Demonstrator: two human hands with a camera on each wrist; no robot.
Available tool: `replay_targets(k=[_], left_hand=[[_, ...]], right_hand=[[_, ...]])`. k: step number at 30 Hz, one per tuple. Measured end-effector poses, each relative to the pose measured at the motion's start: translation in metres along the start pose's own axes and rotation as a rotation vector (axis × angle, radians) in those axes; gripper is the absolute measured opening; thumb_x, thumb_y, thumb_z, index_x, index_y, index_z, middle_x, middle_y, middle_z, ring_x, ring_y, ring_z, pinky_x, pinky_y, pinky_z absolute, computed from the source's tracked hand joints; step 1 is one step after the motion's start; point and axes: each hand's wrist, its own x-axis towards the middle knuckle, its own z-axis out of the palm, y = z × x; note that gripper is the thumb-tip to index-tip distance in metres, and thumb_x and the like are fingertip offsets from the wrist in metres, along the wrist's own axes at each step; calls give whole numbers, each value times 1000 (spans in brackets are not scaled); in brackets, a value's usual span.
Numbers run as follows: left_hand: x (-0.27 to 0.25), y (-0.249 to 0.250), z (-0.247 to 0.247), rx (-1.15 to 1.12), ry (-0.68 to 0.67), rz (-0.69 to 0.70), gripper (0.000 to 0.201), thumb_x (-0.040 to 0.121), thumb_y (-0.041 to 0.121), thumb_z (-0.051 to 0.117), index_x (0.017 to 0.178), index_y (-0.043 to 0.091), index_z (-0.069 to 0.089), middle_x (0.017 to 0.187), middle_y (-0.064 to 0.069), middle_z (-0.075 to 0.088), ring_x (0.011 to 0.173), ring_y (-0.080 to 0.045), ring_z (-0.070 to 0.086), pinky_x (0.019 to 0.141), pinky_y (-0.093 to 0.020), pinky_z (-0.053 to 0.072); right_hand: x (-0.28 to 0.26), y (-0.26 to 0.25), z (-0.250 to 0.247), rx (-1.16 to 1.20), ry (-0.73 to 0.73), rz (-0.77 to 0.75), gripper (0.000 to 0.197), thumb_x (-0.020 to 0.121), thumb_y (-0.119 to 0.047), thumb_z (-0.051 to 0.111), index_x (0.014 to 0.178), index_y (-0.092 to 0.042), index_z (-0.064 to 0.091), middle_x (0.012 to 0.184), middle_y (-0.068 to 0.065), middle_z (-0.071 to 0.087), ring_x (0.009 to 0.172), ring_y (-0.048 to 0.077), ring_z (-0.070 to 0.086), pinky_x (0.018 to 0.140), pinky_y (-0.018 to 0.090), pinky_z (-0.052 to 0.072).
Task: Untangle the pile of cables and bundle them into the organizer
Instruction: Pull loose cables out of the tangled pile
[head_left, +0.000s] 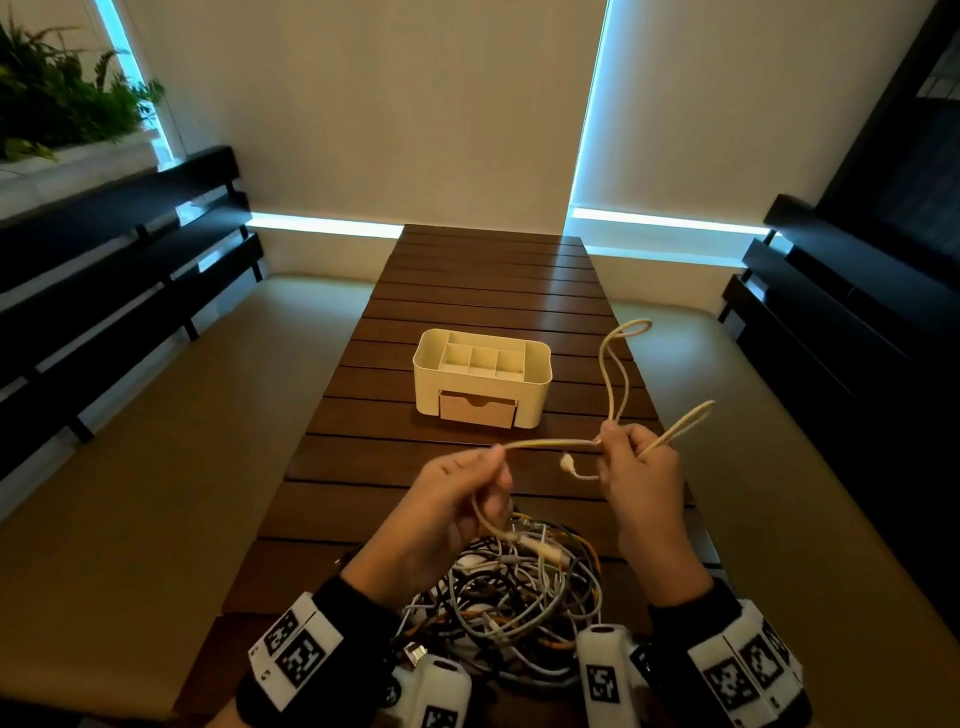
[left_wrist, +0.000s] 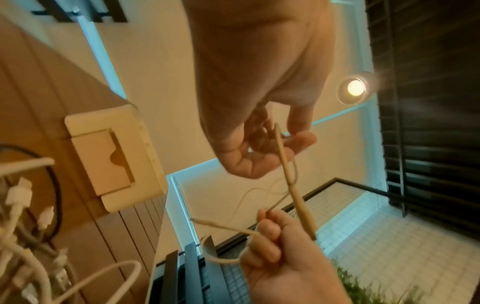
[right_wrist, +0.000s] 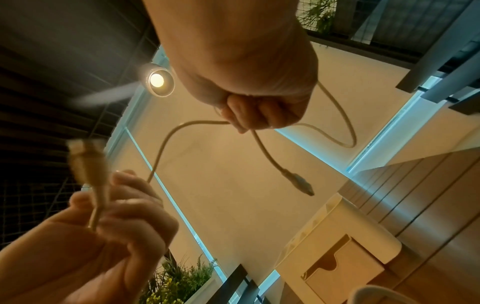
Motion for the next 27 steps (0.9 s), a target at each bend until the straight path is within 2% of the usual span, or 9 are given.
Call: replay_targets(k=[5,8,12,14,17,20,24,26,27], left_hand=[[5,10,7,-201,145,175,31,88,32,42,96,8,59,51,4,37,46,-11,45,53,-25,50],[2,24,1,-152,264,250,35,84,42,43,90,12,59,52,8,32,38,-5,26,34,-17,24],[-4,47,-18,-156,350,352,36,97,37,33,85,15,59,50,9,32,35,-2,23,31,-13,19],[-8,56,-24,-117,354,351,37,98,35,32,81,15,58,49,9,31,35,-3,22,32,-13,17],[-13,63,-24,1,291,297,34,90,37,40,70,16,58,45,9,30,34,-4,21,34,-13,16],[-16,64,-17,148,148,195,38,88,38,44,59,19,59,45,8,28,36,-7,19,36,-19,12],[-17,59,-11,232,-104,42,33,86,35,54,58,19,61,44,8,33,35,-5,22,36,-20,13],[-18,60,-10,172,-148,58,24,79,37,65,66,17,65,50,6,42,38,-4,29,35,-17,21],[-18,60,-10,138,-120,92,25,76,40,68,70,16,66,57,4,50,43,-5,36,38,-15,30]], right_hand=[[0,5,-9,-288,-105,123,39,92,-26,53,55,-13,57,50,0,47,52,16,42,61,33,37],[3,-1,-27,-442,-211,207,47,94,-37,47,57,-10,58,56,1,51,57,17,48,59,30,38],[8,8,-65,-890,-470,252,32,88,-44,55,93,-13,52,82,6,62,73,18,60,72,36,50],[4,14,-75,-1045,-564,315,50,82,-45,64,118,-21,39,101,6,64,87,17,63,75,31,51],[3,18,-75,-1205,-410,238,79,77,-48,67,140,-22,27,145,7,31,119,27,51,94,39,47],[0,9,-57,-1008,-319,-34,83,76,-45,69,143,-29,24,152,0,15,133,23,35,105,45,34],[-24,-14,-16,-622,-629,-395,94,71,-59,64,138,-56,-2,149,-35,-2,142,-1,-4,111,41,3],[-30,-14,-3,-444,-737,-485,64,77,-59,50,136,-54,24,136,-36,35,134,-4,29,110,34,18],[-31,-13,1,-331,-750,-504,45,82,-52,46,126,-42,47,113,-26,58,111,-5,52,101,29,35]])
